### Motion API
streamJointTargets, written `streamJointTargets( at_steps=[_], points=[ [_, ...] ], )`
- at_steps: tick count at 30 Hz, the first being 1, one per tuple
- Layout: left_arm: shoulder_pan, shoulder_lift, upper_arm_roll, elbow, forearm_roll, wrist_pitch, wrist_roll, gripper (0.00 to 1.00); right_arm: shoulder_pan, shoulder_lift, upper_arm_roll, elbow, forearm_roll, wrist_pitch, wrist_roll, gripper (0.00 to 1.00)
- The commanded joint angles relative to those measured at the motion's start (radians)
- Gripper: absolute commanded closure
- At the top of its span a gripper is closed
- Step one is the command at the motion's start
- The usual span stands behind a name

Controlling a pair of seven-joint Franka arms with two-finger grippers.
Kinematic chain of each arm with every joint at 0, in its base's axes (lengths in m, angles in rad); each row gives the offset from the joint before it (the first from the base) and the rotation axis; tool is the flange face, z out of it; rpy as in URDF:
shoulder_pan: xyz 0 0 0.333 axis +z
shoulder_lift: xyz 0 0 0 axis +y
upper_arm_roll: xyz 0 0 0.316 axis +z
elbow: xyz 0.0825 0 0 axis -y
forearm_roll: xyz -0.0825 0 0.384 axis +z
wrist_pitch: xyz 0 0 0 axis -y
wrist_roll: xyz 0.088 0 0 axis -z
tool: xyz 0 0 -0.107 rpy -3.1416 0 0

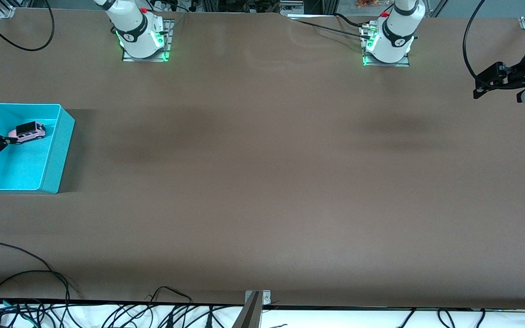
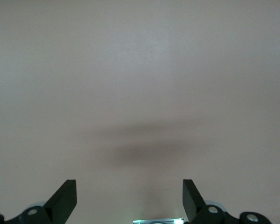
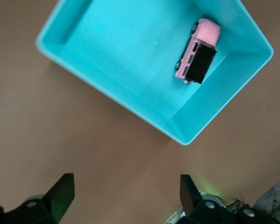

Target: Wind and store pink jeep toy

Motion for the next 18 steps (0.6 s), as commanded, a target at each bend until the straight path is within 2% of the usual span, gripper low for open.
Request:
streamJointTargets(
  at_steps=[1, 9, 13, 16, 18],
  points=[
    [-0.009, 0.008, 0.001, 0.024, 0.025, -0.005, 0.003, 0.0, 0.034, 0.02, -0.009, 0.111, 0.022, -0.087, -0.076, 0.0],
    [-0.009, 0.008, 0.001, 0.024, 0.025, -0.005, 0.003, 0.0, 0.042, 0.023, 0.062, 0.187, 0.022, -0.093, -0.174, 0.0],
    [-0.009, 0.009, 0.001, 0.024, 0.025, -0.005, 0.003, 0.0, 0.034, 0.015, 0.124, 0.188, 0.019, -0.058, -0.19, 0.0],
    [-0.009, 0.009, 0.001, 0.024, 0.025, -0.005, 0.003, 0.0, 0.031, -0.008, 0.16, 0.162, 0.013, 0.016, -0.206, 0.0],
    [-0.009, 0.009, 0.001, 0.024, 0.025, -0.005, 0.003, 0.0, 0.031, -0.041, 0.184, 0.1, 0.011, 0.089, -0.222, 0.0]
  ],
)
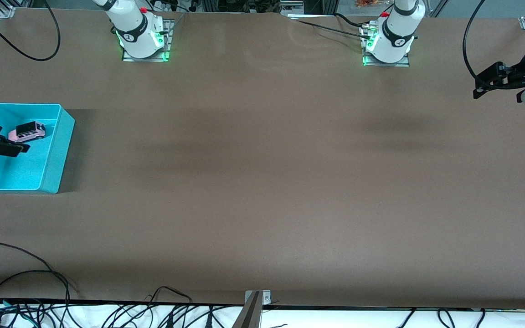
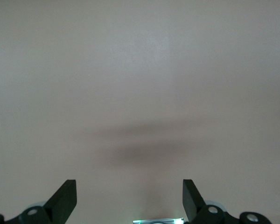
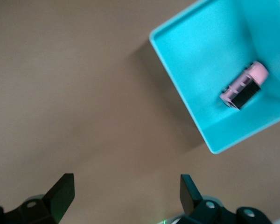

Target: Wind and store pink jeep toy

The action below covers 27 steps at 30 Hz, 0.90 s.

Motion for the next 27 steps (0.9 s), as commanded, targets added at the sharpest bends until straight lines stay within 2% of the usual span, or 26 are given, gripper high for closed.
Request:
streamJointTargets(
  at_steps=[1, 4, 9, 13, 21, 27],
  points=[
    [-0.007, 0.009, 0.001, 0.024, 0.025, -0.005, 0.003, 0.0, -0.017, -0.068, 0.079, -0.094, 0.005, 0.152, -0.054, 0.0],
    [-0.007, 0.009, 0.002, 0.024, 0.025, -0.005, 0.003, 0.0, -0.017, -0.115, 0.128, -0.165, -0.024, 0.245, -0.068, 0.0],
    [-0.007, 0.009, 0.002, 0.024, 0.025, -0.005, 0.003, 0.0, -0.017, -0.192, 0.17, -0.196, -0.047, 0.253, -0.175, 0.0],
    [-0.006, 0.009, 0.002, 0.024, 0.025, -0.005, 0.003, 0.0, -0.017, -0.24, 0.179, -0.225, -0.047, 0.249, -0.272, 0.0],
    [-0.006, 0.009, 0.002, 0.022, 0.025, -0.005, 0.003, 0.0, -0.016, -0.37, 0.179, -0.372, -0.059, 0.254, -0.37, 0.0],
    [-0.006, 0.009, 0.002, 0.022, 0.025, -0.005, 0.003, 0.0, -0.016, -0.373, 0.179, -0.381, -0.065, 0.254, -0.361, 0.0]
  ],
)
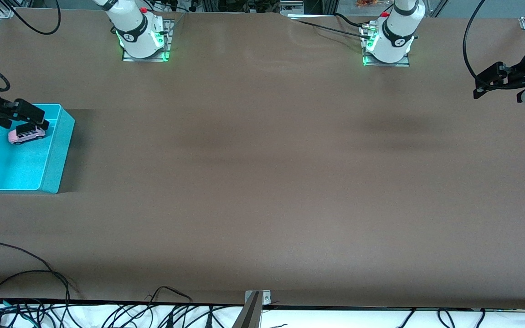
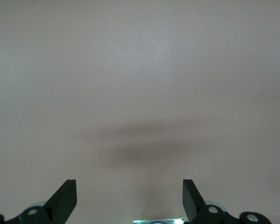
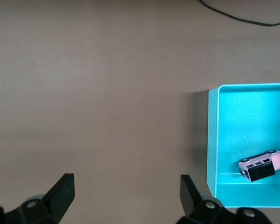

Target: Wind and store pink jeep toy

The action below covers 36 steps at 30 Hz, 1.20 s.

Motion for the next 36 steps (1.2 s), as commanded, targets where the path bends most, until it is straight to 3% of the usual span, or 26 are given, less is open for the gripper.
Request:
streamJointTargets(
  at_steps=[1, 8, 14, 36],
  points=[
    [-0.006, 0.008, 0.002, 0.022, 0.025, -0.005, 0.003, 0.0, -0.012, -0.039, 0.014, -0.06, -0.016, 0.026, -0.015, 0.0],
    [-0.006, 0.009, 0.002, 0.022, 0.025, -0.005, 0.003, 0.0, -0.012, -0.033, 0.018, -0.053, -0.024, 0.01, -0.016, 0.0],
    [-0.006, 0.008, 0.002, 0.022, 0.025, -0.005, 0.003, 0.0, -0.012, -0.033, 0.069, -0.047, -0.094, -0.03, -0.027, 0.0],
    [0.002, 0.009, 0.002, 0.018, 0.025, -0.005, 0.003, 0.0, -0.012, -0.033, 0.077, -0.008, -0.042, -0.101, -0.027, 0.0]
  ],
)
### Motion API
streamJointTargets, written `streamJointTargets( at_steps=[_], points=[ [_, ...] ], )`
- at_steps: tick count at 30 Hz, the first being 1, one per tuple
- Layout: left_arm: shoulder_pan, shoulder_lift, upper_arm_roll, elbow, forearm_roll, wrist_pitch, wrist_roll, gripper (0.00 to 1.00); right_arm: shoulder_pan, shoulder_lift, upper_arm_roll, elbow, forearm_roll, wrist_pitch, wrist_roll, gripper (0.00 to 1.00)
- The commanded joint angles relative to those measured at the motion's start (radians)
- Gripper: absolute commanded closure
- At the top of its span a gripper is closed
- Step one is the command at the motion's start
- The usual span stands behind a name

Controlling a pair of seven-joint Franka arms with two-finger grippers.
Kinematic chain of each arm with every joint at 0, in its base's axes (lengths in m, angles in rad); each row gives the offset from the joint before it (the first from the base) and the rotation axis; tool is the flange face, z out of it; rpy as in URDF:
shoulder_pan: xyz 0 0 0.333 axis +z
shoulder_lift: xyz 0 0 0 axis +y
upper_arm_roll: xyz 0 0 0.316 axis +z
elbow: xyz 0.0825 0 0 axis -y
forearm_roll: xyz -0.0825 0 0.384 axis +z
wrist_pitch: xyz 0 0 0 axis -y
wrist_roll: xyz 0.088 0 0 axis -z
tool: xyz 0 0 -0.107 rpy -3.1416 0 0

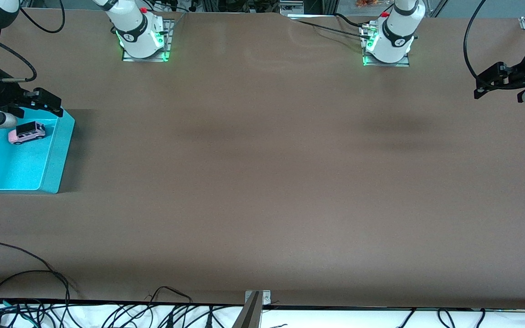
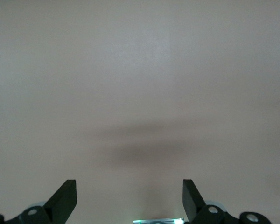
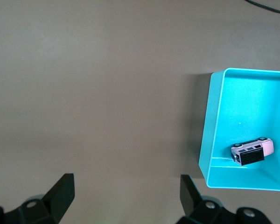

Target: Wind and store pink jeep toy

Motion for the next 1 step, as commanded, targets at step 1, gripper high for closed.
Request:
streamJointTargets(
  at_steps=[1],
  points=[
    [0.001, 0.008, 0.001, 0.018, 0.025, -0.007, 0.003, 0.0, -0.012, -0.009, 0.008, 0.009, 0.02, -0.018, -0.016, 0.0]
  ],
)
